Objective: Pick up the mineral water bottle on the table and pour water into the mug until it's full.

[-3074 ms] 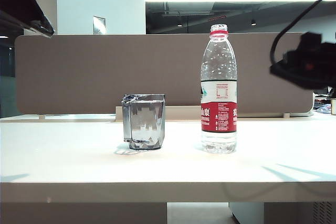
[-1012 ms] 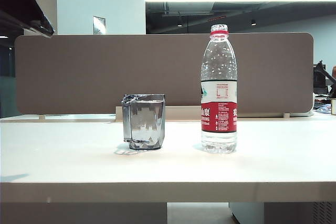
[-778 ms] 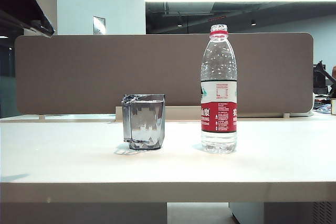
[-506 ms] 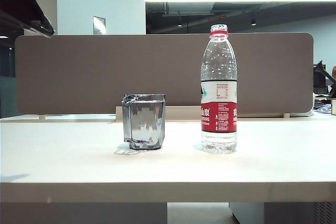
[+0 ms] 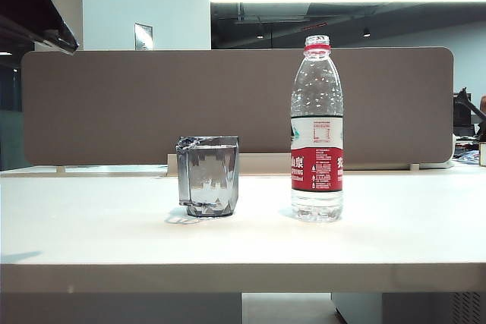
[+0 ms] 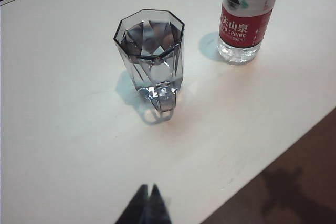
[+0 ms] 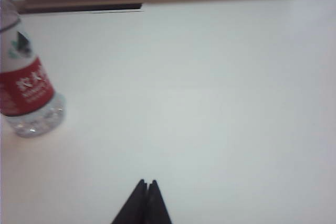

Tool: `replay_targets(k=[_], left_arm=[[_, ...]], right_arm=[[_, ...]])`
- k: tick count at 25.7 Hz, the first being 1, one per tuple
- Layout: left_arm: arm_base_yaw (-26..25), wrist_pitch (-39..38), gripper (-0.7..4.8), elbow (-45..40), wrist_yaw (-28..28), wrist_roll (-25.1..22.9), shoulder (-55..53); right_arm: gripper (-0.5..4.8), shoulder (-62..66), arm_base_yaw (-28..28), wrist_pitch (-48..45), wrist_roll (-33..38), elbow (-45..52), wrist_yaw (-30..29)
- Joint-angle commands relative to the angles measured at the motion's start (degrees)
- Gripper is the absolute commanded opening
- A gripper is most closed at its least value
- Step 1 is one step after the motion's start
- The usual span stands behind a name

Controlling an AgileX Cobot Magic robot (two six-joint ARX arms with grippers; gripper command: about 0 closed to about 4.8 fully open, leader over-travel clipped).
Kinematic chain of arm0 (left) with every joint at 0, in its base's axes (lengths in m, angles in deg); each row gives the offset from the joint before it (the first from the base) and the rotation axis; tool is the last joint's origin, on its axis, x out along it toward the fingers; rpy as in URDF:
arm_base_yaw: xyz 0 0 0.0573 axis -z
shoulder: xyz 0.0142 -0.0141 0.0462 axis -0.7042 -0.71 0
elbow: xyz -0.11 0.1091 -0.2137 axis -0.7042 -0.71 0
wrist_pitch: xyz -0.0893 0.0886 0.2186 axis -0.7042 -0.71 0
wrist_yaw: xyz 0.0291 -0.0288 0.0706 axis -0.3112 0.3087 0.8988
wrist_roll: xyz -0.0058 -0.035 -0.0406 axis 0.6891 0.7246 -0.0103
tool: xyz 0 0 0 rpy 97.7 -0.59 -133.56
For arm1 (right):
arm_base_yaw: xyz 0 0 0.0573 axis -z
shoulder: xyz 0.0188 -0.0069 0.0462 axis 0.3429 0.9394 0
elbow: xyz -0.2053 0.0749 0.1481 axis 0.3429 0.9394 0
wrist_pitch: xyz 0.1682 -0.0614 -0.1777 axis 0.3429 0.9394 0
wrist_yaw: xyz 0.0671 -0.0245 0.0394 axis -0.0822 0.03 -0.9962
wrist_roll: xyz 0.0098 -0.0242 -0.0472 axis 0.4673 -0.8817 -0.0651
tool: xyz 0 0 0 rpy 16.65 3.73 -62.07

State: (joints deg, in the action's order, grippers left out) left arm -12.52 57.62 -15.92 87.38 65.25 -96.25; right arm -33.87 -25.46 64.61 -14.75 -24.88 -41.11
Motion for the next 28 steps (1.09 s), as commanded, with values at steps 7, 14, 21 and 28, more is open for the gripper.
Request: replay_targets(k=[7, 14, 21, 28], left_arm=[[-0.57, 0.42, -0.02, -0.31, 0.0, 0.0, 4.15], [-6.69, 0.35, -0.03, -4.2, -0.04, -1.09, 16.59], [-22.18, 9.07, -0.02, -15.78, -0.44, -2.54, 34.75], [-26.27, 15.02, -0.02, -25.51, -0.48, -1.44, 41.79]], right_arm=[[-0.05, -0.04, 0.04, -0.61, 2.6, 0.44, -0.79], [-0.05, -0.04, 0.04, -0.63, 2.6, 0.44, -0.79], [-0.05, -0.09, 0.04, -0.61, 2.6, 0.44, -0.79], [-0.05, -0.11, 0.04, -0.61, 2.6, 0.44, -0.76]])
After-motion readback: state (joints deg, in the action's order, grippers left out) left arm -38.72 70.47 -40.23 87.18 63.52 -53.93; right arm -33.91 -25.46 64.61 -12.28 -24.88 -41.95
